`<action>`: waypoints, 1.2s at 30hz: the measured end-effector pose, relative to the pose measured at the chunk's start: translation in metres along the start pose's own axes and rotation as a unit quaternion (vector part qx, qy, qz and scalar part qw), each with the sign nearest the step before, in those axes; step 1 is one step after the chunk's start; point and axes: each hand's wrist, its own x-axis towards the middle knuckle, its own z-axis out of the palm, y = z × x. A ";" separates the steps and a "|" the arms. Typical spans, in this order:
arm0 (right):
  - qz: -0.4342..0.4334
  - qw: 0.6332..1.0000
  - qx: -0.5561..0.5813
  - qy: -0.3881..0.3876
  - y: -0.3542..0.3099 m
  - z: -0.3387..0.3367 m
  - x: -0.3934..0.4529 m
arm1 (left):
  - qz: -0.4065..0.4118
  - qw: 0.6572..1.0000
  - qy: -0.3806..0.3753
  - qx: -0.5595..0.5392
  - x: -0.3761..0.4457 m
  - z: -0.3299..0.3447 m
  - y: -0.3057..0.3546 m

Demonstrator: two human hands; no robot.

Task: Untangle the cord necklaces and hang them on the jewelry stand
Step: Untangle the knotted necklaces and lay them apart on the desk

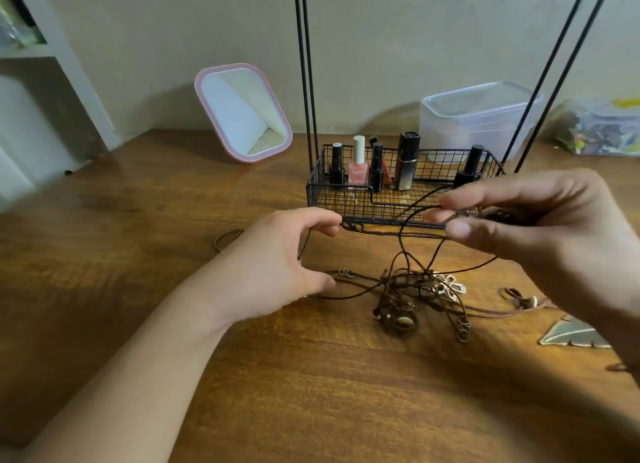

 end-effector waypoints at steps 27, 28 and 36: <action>-0.076 0.895 -0.410 0.157 0.010 -0.021 0.000 | 0.256 0.874 0.414 0.004 0.010 -0.004 -0.016; -0.059 0.924 -0.334 0.174 0.010 -0.025 0.002 | 0.247 0.882 0.402 -0.003 0.009 -0.005 -0.017; 0.123 0.958 0.055 0.252 0.004 -0.078 0.003 | 0.072 0.984 0.157 -0.043 0.010 -0.018 -0.018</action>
